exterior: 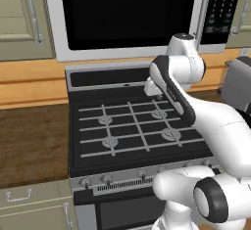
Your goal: Open the microwave, place the bowl with waffle inside the microwave, then close the microwave door and turn it on.
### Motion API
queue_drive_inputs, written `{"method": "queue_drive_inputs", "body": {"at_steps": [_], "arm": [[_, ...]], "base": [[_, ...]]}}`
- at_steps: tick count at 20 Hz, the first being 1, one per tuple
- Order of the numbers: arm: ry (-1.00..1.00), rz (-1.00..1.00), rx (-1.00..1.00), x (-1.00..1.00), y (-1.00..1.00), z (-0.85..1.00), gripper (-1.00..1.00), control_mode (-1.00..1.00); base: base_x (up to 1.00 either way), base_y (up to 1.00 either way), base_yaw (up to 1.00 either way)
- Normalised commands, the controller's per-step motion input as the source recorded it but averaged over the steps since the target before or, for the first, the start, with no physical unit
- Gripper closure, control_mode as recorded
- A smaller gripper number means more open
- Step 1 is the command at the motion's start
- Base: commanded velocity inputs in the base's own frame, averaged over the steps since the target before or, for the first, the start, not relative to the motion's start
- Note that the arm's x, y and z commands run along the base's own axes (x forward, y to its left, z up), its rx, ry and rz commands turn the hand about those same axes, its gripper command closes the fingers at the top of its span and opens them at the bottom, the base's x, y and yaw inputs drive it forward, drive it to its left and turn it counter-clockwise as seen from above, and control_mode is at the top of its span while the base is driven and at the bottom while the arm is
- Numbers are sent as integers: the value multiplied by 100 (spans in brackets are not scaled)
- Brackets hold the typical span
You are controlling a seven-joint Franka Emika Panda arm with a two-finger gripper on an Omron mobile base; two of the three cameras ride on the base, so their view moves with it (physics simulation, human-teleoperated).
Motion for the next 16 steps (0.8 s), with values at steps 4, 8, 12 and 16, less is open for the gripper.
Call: {"method": "queue_drive_inputs", "body": {"at_steps": [4,8,12,16], "arm": [[-1,0,0,-20,0,0,-100,-100],[-43,0,7,-51,-58,-3,-100,-100],[-72,0,16,-6,-100,9,-100,-100],[-72,0,6,0,-62,64,-100,-100]], "base": [[0,0,0],[0,0,0],[0,0,0],[0,0,0]]}}
